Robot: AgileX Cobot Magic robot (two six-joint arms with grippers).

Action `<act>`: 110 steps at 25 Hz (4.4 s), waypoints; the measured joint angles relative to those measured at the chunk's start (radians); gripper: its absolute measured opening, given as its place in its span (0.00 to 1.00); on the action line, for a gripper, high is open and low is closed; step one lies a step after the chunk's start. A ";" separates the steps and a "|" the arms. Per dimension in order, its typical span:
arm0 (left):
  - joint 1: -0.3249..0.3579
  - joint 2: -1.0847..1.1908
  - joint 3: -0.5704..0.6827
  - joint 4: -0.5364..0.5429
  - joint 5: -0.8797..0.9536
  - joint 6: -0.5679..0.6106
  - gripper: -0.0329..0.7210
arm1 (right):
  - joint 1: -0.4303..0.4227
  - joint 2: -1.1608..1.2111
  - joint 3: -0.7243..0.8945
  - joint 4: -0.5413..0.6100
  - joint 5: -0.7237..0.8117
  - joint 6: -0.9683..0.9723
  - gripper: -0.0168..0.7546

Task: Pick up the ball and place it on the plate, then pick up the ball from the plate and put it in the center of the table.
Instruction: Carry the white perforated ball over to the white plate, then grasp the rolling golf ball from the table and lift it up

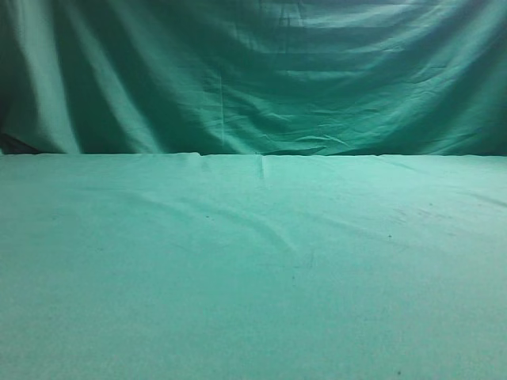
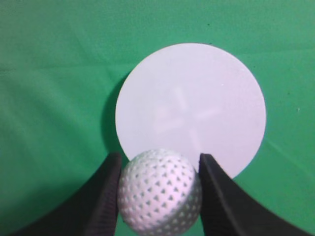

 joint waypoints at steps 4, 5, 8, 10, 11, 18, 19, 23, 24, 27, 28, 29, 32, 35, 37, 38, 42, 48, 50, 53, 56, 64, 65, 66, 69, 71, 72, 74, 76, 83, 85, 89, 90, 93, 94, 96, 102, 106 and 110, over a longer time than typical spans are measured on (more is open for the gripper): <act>0.000 0.037 0.000 0.000 -0.018 0.000 0.45 | 0.115 0.150 -0.092 -0.187 0.039 0.169 0.02; 0.000 0.043 0.000 0.000 -0.020 0.000 0.45 | 0.142 0.185 -0.112 -0.226 0.039 0.212 0.02; 0.000 0.058 0.000 0.000 -0.044 0.000 0.45 | 0.215 0.269 -0.156 -0.291 0.034 0.280 0.02; 0.000 0.071 0.000 0.014 -0.055 0.000 0.45 | 0.255 0.314 -0.170 -0.298 0.019 0.293 0.02; 0.000 0.079 0.000 0.030 -0.056 0.000 0.45 | 0.272 0.328 -0.172 -0.298 0.009 0.298 0.02; 0.000 0.099 0.000 0.082 -0.067 -0.047 0.45 | 0.337 0.364 -0.174 -0.290 -0.044 0.307 0.02; 0.002 0.099 0.000 0.082 -0.068 -0.049 0.45 | 0.337 0.364 -0.174 -0.286 -0.049 0.307 0.02; 0.022 0.099 0.000 0.082 -0.070 -0.054 0.45 | 0.337 0.364 -0.174 -0.276 -0.053 0.309 0.02; 0.032 0.099 0.000 0.079 -0.070 -0.056 0.45 | 0.337 0.364 -0.174 -0.275 -0.053 0.309 0.02; 0.046 0.099 0.000 0.038 -0.070 -0.053 0.45 | 0.337 0.364 -0.174 -0.268 -0.053 0.309 0.02; 0.048 0.099 0.000 0.007 -0.070 -0.038 0.51 | 0.337 0.364 -0.174 -0.266 -0.053 0.309 0.02; 0.049 0.099 0.000 -0.021 -0.074 -0.016 0.56 | 0.337 0.364 -0.174 -0.265 -0.053 0.309 0.02; 0.049 0.099 0.000 -0.110 -0.099 0.054 0.79 | 0.337 0.364 -0.174 -0.258 -0.053 0.309 0.02; 0.049 0.099 -0.017 -0.150 -0.085 0.074 0.84 | 0.337 0.364 -0.174 -0.235 -0.053 0.309 0.02; 0.049 0.099 -0.060 -0.197 -0.045 0.087 0.84 | 0.337 0.364 -0.174 -0.226 -0.053 0.309 0.09; 0.049 0.099 -0.083 -0.234 -0.020 0.103 0.84 | 0.337 0.364 -0.174 -0.223 -0.053 0.309 0.09; 0.049 0.097 -0.203 -0.426 0.092 0.231 0.72 | 0.337 0.364 -0.174 -0.223 -0.034 0.309 0.02; 0.049 0.043 -0.275 -0.692 0.179 0.444 0.28 | 0.337 0.364 -0.174 -0.223 0.028 0.311 0.02; 0.049 0.008 -0.275 -0.712 0.181 0.462 0.13 | 0.337 0.364 -0.174 -0.223 0.042 0.311 0.02; 0.049 -0.059 -0.275 -0.711 0.181 0.475 0.04 | 0.337 0.364 -0.174 -0.223 0.053 0.311 0.09; 0.049 -0.127 -0.275 -0.711 0.181 0.479 0.04 | 0.337 0.364 -0.174 -0.223 0.062 0.311 0.20; 0.049 -0.296 -0.211 -0.711 0.152 0.507 0.04 | 0.337 0.364 -0.176 -0.236 0.124 0.384 0.81; 0.049 -0.311 -0.199 -0.711 0.151 0.508 0.04 | 0.337 0.364 -0.176 -0.238 0.138 0.393 0.84; 0.049 -0.324 -0.192 -0.711 0.146 0.510 0.04 | 0.337 0.364 -0.176 -0.240 0.151 0.401 0.82; 0.049 -0.345 -0.187 -0.711 0.146 0.510 0.04 | 0.337 0.364 -0.176 -0.254 0.185 0.434 0.82; 0.049 -0.354 -0.187 -0.711 0.146 0.510 0.04 | 0.337 0.364 -0.176 -0.274 0.204 0.454 0.85; 0.049 -0.359 -0.187 -0.711 0.146 0.510 0.04 | 0.337 0.364 -0.176 -0.285 0.211 0.468 0.85; 0.049 -0.372 -0.185 -0.711 0.146 0.512 0.04 | 0.337 0.364 -0.176 -0.297 0.213 0.485 0.85; 0.049 -0.387 -0.183 -0.711 0.144 0.512 0.04 | 0.320 0.364 -0.176 -0.298 0.213 0.494 0.85; 0.041 -0.508 -0.120 -0.712 0.092 0.512 0.04 | 0.156 0.364 -0.176 -0.309 0.194 0.497 0.85; 0.013 -0.560 -0.036 -0.714 0.034 0.512 0.04 | 0.146 0.379 -0.176 -0.311 0.175 0.498 0.85; -0.064 -0.685 0.151 -0.712 -0.086 0.512 0.04 | 0.129 0.436 -0.176 -0.309 0.151 0.498 0.85; -0.078 -0.719 0.184 -0.712 -0.104 0.512 0.04 | 0.113 0.456 -0.176 -0.309 0.149 0.500 0.85; -0.091 -0.814 0.282 -0.712 -0.139 0.520 0.04 | 0.061 0.504 -0.176 -0.309 0.120 0.502 0.85; -0.091 -0.849 0.306 -0.712 -0.145 0.529 0.04 | 0.048 0.516 -0.176 -0.309 0.108 0.503 0.85; -0.091 -0.912 0.360 -0.711 -0.152 0.543 0.04 | 0.030 0.539 -0.176 -0.311 0.079 0.504 0.85; -0.091 -1.048 0.461 -0.708 -0.153 0.557 0.04 | 0.002 0.617 -0.178 -0.311 0.013 0.504 0.85; -0.091 -1.067 0.475 -0.708 -0.151 0.557 0.04 | -0.059 0.657 -0.178 -0.300 -0.017 0.504 0.85; -0.091 -1.068 0.478 -0.708 -0.151 0.557 0.04 | -0.074 0.681 -0.178 -0.284 -0.056 0.505 0.85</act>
